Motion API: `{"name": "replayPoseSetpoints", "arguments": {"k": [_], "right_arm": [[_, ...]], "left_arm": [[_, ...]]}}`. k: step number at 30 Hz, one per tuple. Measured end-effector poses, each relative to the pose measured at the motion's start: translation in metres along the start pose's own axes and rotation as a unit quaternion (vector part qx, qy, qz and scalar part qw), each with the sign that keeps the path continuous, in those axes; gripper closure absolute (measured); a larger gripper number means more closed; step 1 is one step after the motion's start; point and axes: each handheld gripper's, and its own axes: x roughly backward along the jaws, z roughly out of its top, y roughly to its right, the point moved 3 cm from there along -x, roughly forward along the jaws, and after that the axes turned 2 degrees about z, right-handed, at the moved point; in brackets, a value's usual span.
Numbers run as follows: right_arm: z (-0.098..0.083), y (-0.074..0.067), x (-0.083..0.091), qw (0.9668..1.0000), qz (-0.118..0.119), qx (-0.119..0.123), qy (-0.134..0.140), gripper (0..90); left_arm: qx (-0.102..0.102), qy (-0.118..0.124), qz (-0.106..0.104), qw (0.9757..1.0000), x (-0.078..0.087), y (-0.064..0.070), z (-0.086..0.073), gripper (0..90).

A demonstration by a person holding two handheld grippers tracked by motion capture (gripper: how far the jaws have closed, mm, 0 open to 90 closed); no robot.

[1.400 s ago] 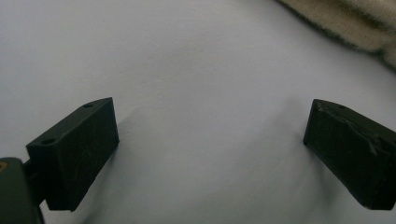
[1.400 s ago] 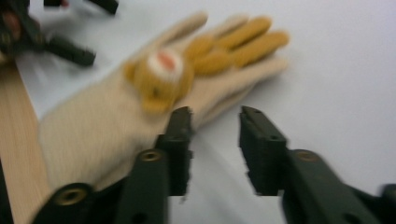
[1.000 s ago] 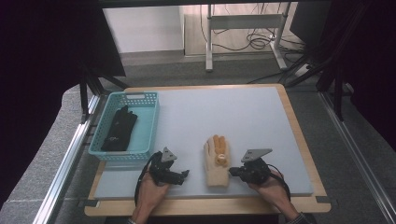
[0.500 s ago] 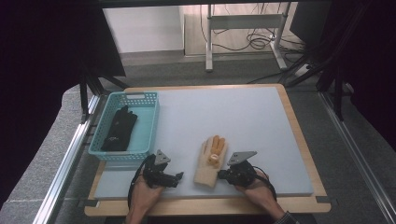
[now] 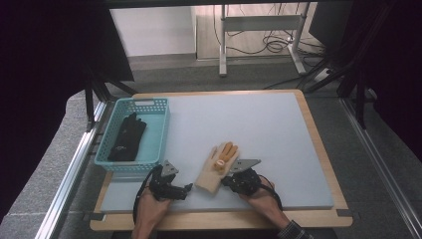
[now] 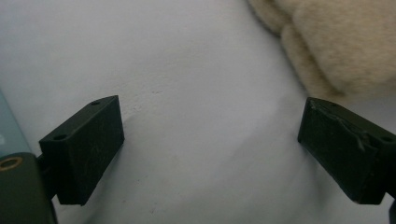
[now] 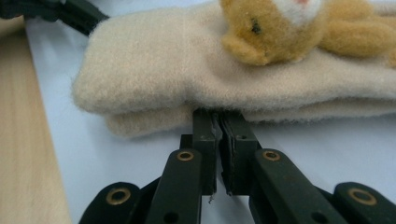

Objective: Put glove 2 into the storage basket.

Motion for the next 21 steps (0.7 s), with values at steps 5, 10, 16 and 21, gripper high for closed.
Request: {"name": "replayPoseSetpoints", "arguments": {"k": [5,10,16,21], "right_arm": [[0.003,0.000,-0.005,1.0000,-0.005,-0.002,0.004,83.0],[0.001,-0.001,0.002,1.0000,0.000,0.003,0.002,78.1],[-0.003,0.010,0.019,0.9997,-0.018,-0.005,0.012,72.4],[-0.012,0.031,0.040,0.9985,-0.046,-0.023,0.017,63.6]], "left_arm": [[0.002,0.000,0.003,1.0000,0.000,0.000,0.000,6.7],[0.007,0.001,0.006,1.0000,-0.001,0.001,-0.001,5.9],[0.014,0.010,0.009,0.9998,-0.001,0.002,-0.002,6.0],[0.020,0.016,0.013,0.9996,0.000,0.003,-0.004,6.0]]}}
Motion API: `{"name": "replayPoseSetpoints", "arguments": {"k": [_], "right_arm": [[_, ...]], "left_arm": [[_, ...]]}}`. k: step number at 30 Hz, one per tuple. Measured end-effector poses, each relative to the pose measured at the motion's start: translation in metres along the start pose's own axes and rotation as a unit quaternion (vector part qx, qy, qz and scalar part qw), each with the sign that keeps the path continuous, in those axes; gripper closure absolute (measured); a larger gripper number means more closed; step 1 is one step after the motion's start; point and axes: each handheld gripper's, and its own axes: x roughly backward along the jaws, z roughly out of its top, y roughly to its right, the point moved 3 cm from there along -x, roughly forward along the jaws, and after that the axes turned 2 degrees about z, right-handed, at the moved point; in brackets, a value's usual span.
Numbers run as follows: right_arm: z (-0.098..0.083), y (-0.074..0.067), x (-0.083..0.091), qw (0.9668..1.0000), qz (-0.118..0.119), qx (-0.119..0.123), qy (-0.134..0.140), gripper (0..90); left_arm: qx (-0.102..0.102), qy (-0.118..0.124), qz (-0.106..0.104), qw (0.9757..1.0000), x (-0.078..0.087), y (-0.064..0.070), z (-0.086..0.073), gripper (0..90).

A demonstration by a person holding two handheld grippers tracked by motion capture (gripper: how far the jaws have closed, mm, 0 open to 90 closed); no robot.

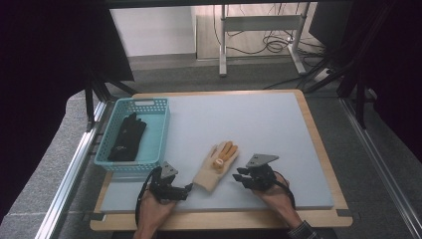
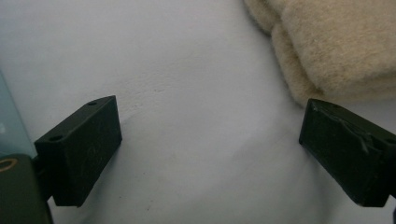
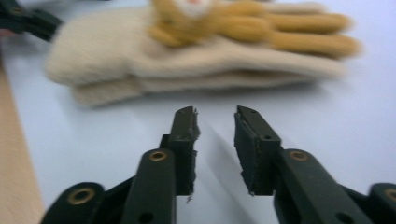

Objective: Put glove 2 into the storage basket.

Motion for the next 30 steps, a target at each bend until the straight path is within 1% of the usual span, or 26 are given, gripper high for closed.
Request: {"name": "replayPoseSetpoints", "arguments": {"k": [3,4,5,6,7,9,13,15,19,20,21,26,30], "right_arm": [[-0.007,0.014,0.012,0.9997,-0.024,-0.005,0.000,58.2],[-0.012,0.023,0.020,0.9991,-0.041,-0.014,0.001,53.7],[-0.014,0.028,0.023,0.9987,-0.047,-0.020,0.000,51.4],[-0.014,0.028,0.023,0.9987,-0.047,-0.020,0.000,51.4],[-0.016,0.032,0.027,0.9982,-0.056,-0.024,0.000,49.3],[-0.021,0.041,0.033,0.9967,-0.075,-0.031,0.001,44.4],[-0.031,0.057,0.043,0.9933,-0.102,-0.054,0.000,35.7],[-0.038,0.067,0.046,0.9911,-0.117,-0.062,-0.009,30.7],[-0.044,0.073,0.045,0.9897,-0.126,-0.066,-0.016,27.1],[-0.046,0.074,0.044,0.9899,-0.125,-0.066,-0.019,25.3],[-0.047,0.074,0.043,0.9899,-0.125,-0.065,-0.016,24.7],[-0.047,0.074,0.043,0.9900,-0.125,-0.063,-0.016,24.3],[-0.047,0.073,0.043,0.9899,-0.125,-0.064,-0.016,24.3]], "left_arm": [[0.000,0.000,0.000,1.0000,0.000,0.000,0.000,6.0],[0.000,0.000,0.000,1.0000,0.000,0.000,0.000,6.0],[0.000,0.000,0.000,1.0000,0.000,0.000,0.000,6.0],[0.000,0.000,0.000,1.0000,0.000,0.000,0.000,6.0],[0.001,0.000,0.000,1.0000,0.000,0.000,0.000,6.0],[0.002,0.001,0.001,1.0000,0.000,0.000,0.000,6.0],[0.004,0.001,0.000,1.0000,-0.001,0.001,0.000,5.6],[0.004,-0.001,-0.001,1.0000,-0.001,0.001,0.001,4.8],[0.004,-0.002,-0.001,1.0000,-0.001,0.001,0.001,4.7],[0.003,-0.002,-0.001,1.0000,-0.001,0.001,0.001,4.7],[0.004,-0.003,-0.001,1.0000,-0.001,0.001,0.001,4.7],[0.003,-0.003,-0.003,1.0000,-0.001,0.001,0.001,4.7],[-0.003,-0.009,-0.004,0.9999,0.000,0.000,0.002,5.0]]}}
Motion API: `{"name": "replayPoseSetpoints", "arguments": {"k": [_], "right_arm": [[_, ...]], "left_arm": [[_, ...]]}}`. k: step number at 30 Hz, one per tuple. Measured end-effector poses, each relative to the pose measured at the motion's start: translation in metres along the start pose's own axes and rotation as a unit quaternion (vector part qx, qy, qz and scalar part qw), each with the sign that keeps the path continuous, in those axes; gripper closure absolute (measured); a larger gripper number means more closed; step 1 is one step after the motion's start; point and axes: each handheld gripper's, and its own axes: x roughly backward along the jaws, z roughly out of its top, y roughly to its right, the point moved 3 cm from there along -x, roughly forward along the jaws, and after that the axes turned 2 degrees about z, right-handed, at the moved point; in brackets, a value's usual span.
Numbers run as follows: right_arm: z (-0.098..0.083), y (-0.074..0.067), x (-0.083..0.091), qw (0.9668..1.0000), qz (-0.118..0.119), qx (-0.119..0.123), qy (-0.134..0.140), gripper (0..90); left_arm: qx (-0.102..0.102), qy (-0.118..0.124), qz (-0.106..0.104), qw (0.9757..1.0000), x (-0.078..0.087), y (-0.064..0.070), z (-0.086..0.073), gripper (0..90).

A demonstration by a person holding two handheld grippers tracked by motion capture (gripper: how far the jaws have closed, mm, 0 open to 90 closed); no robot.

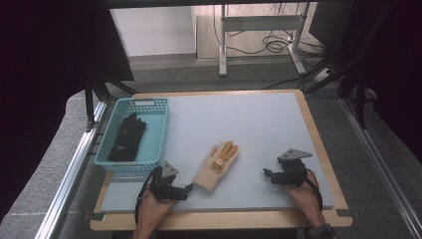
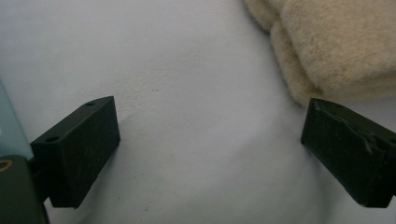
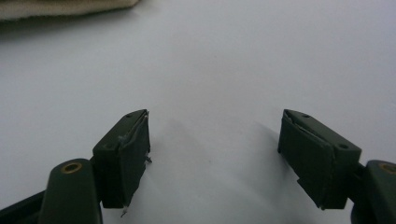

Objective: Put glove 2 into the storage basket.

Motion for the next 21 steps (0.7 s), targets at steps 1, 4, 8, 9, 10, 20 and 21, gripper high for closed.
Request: {"name": "replayPoseSetpoints", "arguments": {"k": [1,4,8,9,10,20,21], "right_arm": [[0.000,0.000,0.000,1.0000,0.000,0.001,0.000,24.3],[0.000,0.000,0.000,1.0000,-0.001,0.001,0.000,24.2],[0.000,0.000,0.000,1.0000,-0.001,0.000,0.001,24.2],[0.000,0.000,0.000,1.0000,-0.001,0.000,0.001,24.1],[0.000,0.000,0.000,1.0000,-0.001,0.000,0.001,24.1],[0.000,0.000,0.000,1.0000,-0.001,0.000,0.002,24.0],[0.000,0.000,0.000,1.0000,-0.001,0.000,0.002,23.9]], "left_arm": [[-0.002,-0.002,-0.002,1.0000,0.000,0.000,0.000,6.0],[-0.006,-0.009,-0.005,0.9999,0.003,0.000,0.001,7.2],[-0.006,-0.010,-0.018,0.9998,0.008,0.004,0.003,7.1],[-0.005,-0.010,-0.023,0.9997,0.009,0.005,0.004,7.1],[-0.004,-0.009,-0.027,0.9996,0.011,0.006,0.006,7.1],[-0.013,-0.012,-0.067,0.9976,0.025,0.025,0.044,5.7],[-0.017,-0.015,-0.067,0.9975,0.023,0.028,0.048,5.1]]}}
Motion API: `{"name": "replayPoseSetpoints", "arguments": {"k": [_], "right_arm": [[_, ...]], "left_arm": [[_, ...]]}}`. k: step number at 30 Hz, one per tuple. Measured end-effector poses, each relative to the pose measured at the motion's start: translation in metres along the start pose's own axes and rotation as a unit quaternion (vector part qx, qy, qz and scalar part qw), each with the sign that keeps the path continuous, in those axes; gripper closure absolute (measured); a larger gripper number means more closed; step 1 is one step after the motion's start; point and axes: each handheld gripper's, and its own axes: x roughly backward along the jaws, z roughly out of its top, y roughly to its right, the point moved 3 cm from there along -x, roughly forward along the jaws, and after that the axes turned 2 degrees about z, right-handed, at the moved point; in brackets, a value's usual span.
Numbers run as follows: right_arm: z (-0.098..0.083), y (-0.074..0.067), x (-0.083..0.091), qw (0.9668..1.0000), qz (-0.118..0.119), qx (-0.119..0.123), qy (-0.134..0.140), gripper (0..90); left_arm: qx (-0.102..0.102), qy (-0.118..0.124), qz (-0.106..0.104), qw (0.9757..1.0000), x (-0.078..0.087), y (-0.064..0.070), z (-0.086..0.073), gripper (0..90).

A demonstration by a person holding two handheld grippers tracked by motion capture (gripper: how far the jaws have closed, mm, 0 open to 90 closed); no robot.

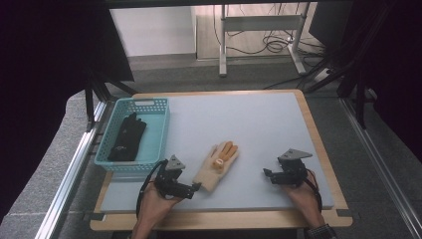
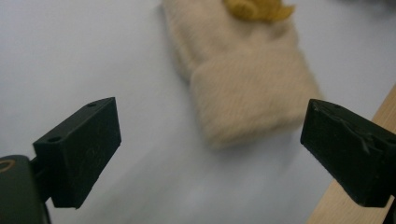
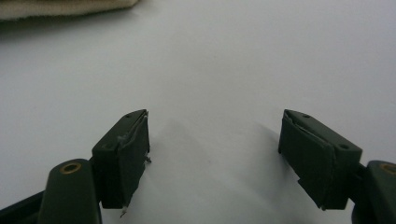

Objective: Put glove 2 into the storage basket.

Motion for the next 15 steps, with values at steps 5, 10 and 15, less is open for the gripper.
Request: {"name": "replayPoseSetpoints", "arguments": {"k": [5,10,15], "right_arm": [[0.000,0.000,0.000,1.0000,0.000,0.000,0.000,23.9],[0.000,0.000,0.000,1.0000,0.000,0.000,0.000,23.9],[0.000,0.000,0.000,1.0000,0.000,-0.001,0.000,23.8]], "left_arm": [[-0.004,-0.019,-0.002,0.9998,-0.018,0.008,0.023,2.8],[-0.008,-0.033,0.004,0.9994,-0.040,0.013,0.039,3.1],[-0.012,-0.044,0.018,0.9988,-0.060,0.021,0.048,3.2]]}}
